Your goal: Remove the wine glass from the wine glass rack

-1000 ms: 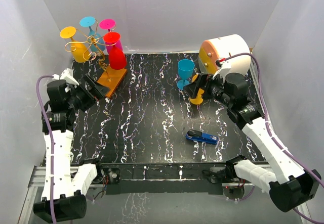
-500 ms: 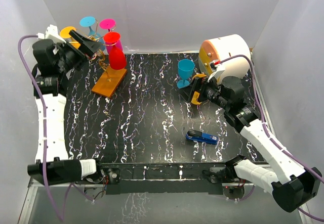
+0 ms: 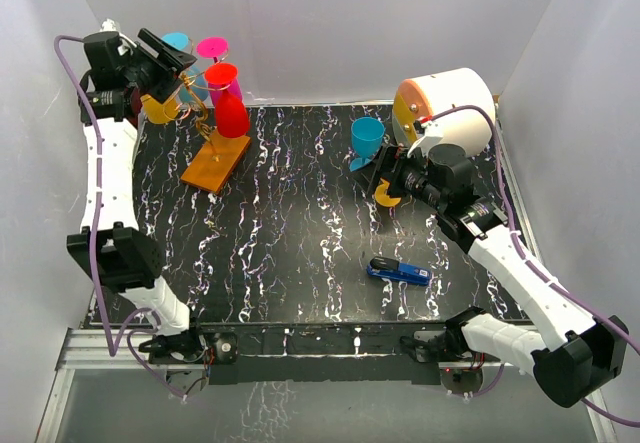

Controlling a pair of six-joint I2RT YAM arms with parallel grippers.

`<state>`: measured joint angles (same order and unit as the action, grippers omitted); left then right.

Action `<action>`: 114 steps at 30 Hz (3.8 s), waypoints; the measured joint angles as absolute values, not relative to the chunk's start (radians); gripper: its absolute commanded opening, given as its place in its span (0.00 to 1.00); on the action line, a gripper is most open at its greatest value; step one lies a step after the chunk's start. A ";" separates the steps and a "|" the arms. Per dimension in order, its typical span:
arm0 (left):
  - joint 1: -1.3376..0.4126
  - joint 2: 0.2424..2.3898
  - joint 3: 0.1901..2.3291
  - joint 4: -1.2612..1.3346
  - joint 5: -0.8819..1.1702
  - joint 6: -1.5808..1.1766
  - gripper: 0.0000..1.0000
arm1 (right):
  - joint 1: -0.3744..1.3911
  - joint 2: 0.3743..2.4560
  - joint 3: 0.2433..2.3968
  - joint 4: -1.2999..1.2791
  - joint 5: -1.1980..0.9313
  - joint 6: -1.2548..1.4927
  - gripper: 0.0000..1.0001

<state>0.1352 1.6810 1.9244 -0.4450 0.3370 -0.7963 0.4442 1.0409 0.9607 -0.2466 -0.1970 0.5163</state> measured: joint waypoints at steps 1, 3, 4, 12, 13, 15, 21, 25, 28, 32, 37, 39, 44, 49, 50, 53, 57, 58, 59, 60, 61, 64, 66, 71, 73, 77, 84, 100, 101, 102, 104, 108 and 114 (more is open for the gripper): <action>0.134 1.701 1.951 -0.461 0.332 -0.804 0.62 | 0.444 1.040 0.961 -0.247 -0.196 0.522 0.98; 0.128 1.735 1.998 -0.483 0.321 -0.815 0.58 | 0.444 1.040 0.961 -0.250 -0.194 0.527 0.98; 0.123 1.748 2.019 -0.495 0.313 -0.820 0.57 | 0.444 1.040 0.961 -0.253 -0.193 0.529 0.98; 0.070 1.777 2.071 -0.554 0.254 -0.851 0.50 | 0.444 1.040 0.961 -0.260 -0.188 0.532 0.98; 0.065 1.779 2.072 -0.558 0.248 -0.854 0.50 | 0.444 1.040 0.961 -0.260 -0.187 0.532 0.98; 0.054 1.785 2.077 -0.569 0.234 -0.857 0.49 | 0.444 1.040 0.961 -0.260 -0.186 0.533 0.98; 0.035 1.798 2.085 -0.594 0.196 -0.868 0.46 | 0.444 1.040 0.961 -0.260 -0.182 0.533 0.99; 0.027 1.798 2.090 -0.605 0.177 -0.875 0.46 | 0.444 1.040 0.961 -0.260 -0.182 0.533 0.98; 0.023 1.801 2.091 -0.607 0.172 -0.881 0.45 | 0.444 1.039 0.961 -0.260 -0.182 0.533 0.98; 0.020 1.816 2.101 -0.608 0.171 -0.890 0.42 | 0.444 1.036 0.961 -0.260 -0.182 0.533 0.98; 0.015 1.827 2.101 -0.608 0.171 -0.899 0.37 | 0.444 1.026 0.961 -0.260 -0.178 0.533 0.99; 0.014 1.829 2.101 -0.607 0.172 -0.902 0.36 | 0.444 1.023 0.961 -0.260 -0.177 0.533 0.98; 0.012 1.829 2.101 -0.601 0.177 -0.916 0.31 | 0.444 1.021 0.961 -0.260 -0.175 0.533 0.98; 0.011 1.829 2.090 -0.577 0.188 -0.929 0.32 | 0.444 1.021 0.961 -0.260 -0.175 0.533 0.98; 0.011 1.829 2.085 -0.574 0.190 -0.933 0.34 | 0.444 1.021 0.961 -0.260 -0.175 0.533 0.98; 0.011 1.829 2.071 -0.572 0.191 -0.940 0.35 | 0.444 1.021 0.961 -0.260 -0.175 0.533 0.98; 0.011 1.829 2.056 -0.566 0.191 -0.947 0.30 | 0.444 1.021 0.961 -0.260 -0.175 0.533 0.98; 0.011 1.828 2.052 -0.562 0.191 -0.950 0.29 | 0.444 1.021 0.961 -0.260 -0.175 0.533 0.99; 0.011 1.828 2.050 -0.559 0.192 -0.952 0.27 | 0.444 1.021 0.961 -0.260 -0.175 0.533 0.99; 0.011 1.828 2.047 -0.555 0.192 -0.953 0.26 | 0.444 1.021 0.961 -0.260 -0.175 0.533 0.99; 0.011 1.828 2.044 -0.553 0.192 -0.954 0.23 | 0.444 1.020 0.961 -0.260 -0.175 0.533 0.98; 0.011 1.828 2.041 -0.546 0.196 -0.960 0.17 | 0.444 1.018 0.961 -0.260 -0.175 0.533 0.98; 0.011 1.827 2.033 -0.534 0.200 -0.963 0.15 | 0.444 1.017 0.961 -0.260 -0.175 0.533 0.98; 0.011 1.814 1.995 -0.488 0.210 -0.987 0.08 | 0.444 1.015 0.961 -0.260 -0.175 0.533 0.98; 0.011 1.809 1.985 -0.471 0.216 -0.995 0.06 | 0.444 1.015 0.961 -0.260 -0.175 0.533 0.98; 0.011 1.802 1.980 -0.442 0.231 -1.009 0.00 | 0.444 1.015 0.961 -0.260 -0.175 0.533 0.98; 0.011 1.786 1.953 -0.420 0.249 -1.019 0.00 | 0.444 1.015 0.961 -0.260 -0.175 0.533 0.98; 0.012 1.671 1.792 -0.312 0.289 -1.095 0.00 | 0.444 0.997 0.961 -0.261 -0.175 0.533 0.98; 0.012 1.662 1.787 -0.307 0.289 -1.098 0.00 | 0.444 0.997 0.961 -0.261 -0.175 0.533 0.98; 0.014 1.653 1.779 -0.301 0.289 -1.100 0.00 | 0.444 0.996 0.961 -0.261 -0.175 0.533 0.98; 0.020 1.632 1.762 -0.287 0.288 -1.104 0.00 | 0.444 0.996 0.961 -0.261 -0.175 0.533 0.98; 0.038 1.608 1.737 -0.273 0.287 -1.111 0.00 | 0.444 0.996 0.961 -0.261 -0.175 0.533 0.98; 0.066 1.606 1.730 -0.271 0.289 -1.119 0.00 | 0.444 0.996 0.961 -0.261 -0.175 0.533 0.98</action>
<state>0.0662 1.6062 1.7298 -0.2707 0.2890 -1.1191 0.4442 0.9958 0.9607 -0.2607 -0.1753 0.5331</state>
